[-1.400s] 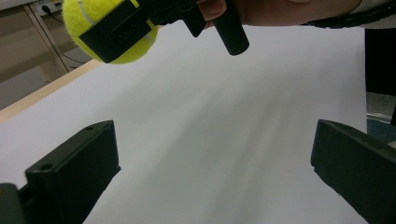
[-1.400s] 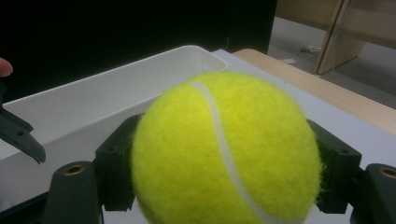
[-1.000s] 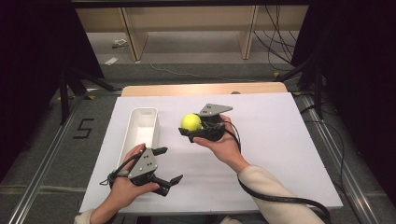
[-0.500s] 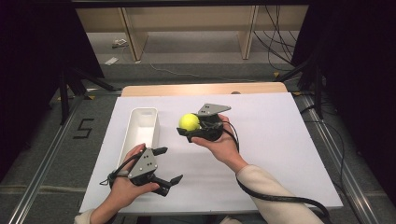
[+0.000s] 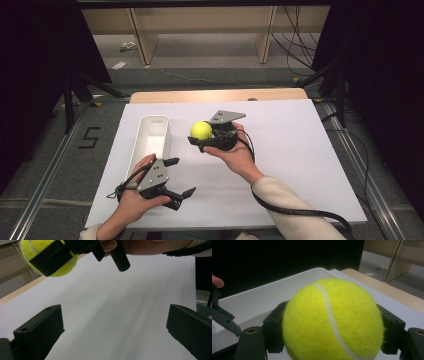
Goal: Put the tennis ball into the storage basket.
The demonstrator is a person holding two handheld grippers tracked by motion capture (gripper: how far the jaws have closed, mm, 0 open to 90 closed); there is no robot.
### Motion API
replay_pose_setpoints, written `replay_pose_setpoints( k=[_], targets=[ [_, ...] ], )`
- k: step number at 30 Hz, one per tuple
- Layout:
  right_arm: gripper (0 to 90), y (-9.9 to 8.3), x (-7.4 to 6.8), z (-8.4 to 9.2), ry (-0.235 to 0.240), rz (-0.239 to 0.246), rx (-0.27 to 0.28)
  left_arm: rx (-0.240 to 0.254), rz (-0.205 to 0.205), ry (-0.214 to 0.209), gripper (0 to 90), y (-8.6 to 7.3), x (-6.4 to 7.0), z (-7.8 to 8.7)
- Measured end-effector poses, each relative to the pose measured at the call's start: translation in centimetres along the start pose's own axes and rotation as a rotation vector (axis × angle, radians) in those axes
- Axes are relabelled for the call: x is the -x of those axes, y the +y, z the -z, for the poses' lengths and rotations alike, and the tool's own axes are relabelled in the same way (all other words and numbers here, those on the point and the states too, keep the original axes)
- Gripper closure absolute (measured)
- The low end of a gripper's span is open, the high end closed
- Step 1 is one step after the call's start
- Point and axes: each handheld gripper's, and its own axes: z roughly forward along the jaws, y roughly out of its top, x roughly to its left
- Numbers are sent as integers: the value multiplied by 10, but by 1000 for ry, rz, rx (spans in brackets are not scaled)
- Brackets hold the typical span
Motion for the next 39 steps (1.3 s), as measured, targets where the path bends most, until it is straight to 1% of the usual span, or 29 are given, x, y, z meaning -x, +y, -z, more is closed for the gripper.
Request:
replay_pose_setpoints(
  k=[6,24,27,39],
  targets=[
    [262,0,-1,-1,3,8,-1,0,-1,0,4,0,0,0],
    [262,2,-3,-4,7,3,-1,0,-1,0,4,0,0,0],
    [262,3,-3,-5,7,10,2,-1,-2,0,4,0,0,0],
    [262,6,-6,-8,15,11,4,0,-3,1,4,0,0,1]
  ],
)
